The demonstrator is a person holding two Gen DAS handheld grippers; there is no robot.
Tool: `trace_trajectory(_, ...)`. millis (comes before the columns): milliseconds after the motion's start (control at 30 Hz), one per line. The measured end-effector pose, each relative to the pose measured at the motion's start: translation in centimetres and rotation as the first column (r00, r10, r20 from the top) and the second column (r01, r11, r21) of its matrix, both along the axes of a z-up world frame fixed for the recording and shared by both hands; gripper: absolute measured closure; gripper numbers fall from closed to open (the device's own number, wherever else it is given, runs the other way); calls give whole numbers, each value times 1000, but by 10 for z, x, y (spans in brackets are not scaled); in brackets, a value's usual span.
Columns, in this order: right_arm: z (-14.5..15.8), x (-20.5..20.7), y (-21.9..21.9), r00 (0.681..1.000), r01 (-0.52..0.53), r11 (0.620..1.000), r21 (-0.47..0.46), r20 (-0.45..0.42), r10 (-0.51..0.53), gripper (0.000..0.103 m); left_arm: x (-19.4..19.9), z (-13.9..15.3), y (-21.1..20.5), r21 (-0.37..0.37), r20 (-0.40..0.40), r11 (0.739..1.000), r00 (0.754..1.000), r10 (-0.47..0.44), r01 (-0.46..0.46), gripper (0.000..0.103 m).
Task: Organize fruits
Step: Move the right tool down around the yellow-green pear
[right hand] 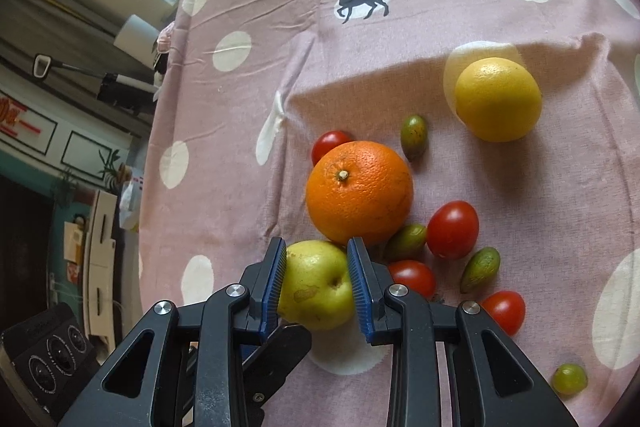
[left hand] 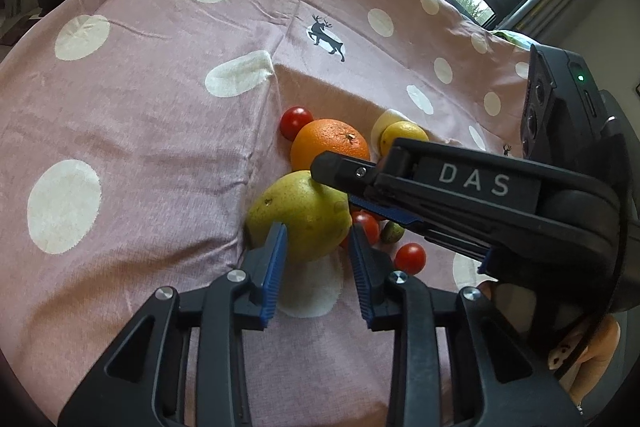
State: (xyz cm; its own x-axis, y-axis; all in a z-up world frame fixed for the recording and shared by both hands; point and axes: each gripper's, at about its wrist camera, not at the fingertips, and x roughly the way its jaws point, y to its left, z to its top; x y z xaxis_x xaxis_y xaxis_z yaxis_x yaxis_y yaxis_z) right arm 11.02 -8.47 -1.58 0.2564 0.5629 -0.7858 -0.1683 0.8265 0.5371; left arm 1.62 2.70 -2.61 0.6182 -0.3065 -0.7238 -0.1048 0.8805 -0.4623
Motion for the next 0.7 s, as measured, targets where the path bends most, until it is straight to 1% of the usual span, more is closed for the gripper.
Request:
trace_trajectory(133,-1,-1,1,1000,2,1000,-3,2,-2,68,2,-3,0,6,-11,1000,1000,6,-6,65)
trace_trajectory(200,-3,-1,2,1000,-1,1000,1,-5,1,64,2,-3,-1,5,-8,1000,1000,4,-4,62)
trace_trajectory(367,-4,-1,1,1000,2,1000,9,-11,-2,63,4,-3,-2,6,-7,1000,1000,3,-3,54)
trace_trajectory(433,-6,-1,1,1000,2,1000,18,-20,-1,61,4,-4,-2,9,-14,1000,1000,7,-7,52)
trace_trajectory(500,-7,-1,1,1000,-2,1000,10,-26,2,54,4,-5,-1,9,-17,1000,1000,10,-10,52)
trace_trajectory(667,-10,-1,4,999,-20,1000,19,-37,21,53,8,-11,3,-2,-43,1000,999,26,-26,47)
trace_trajectory(700,-11,-1,4,999,-20,1000,19,-40,21,49,8,-11,3,3,-38,1000,999,28,-28,46)
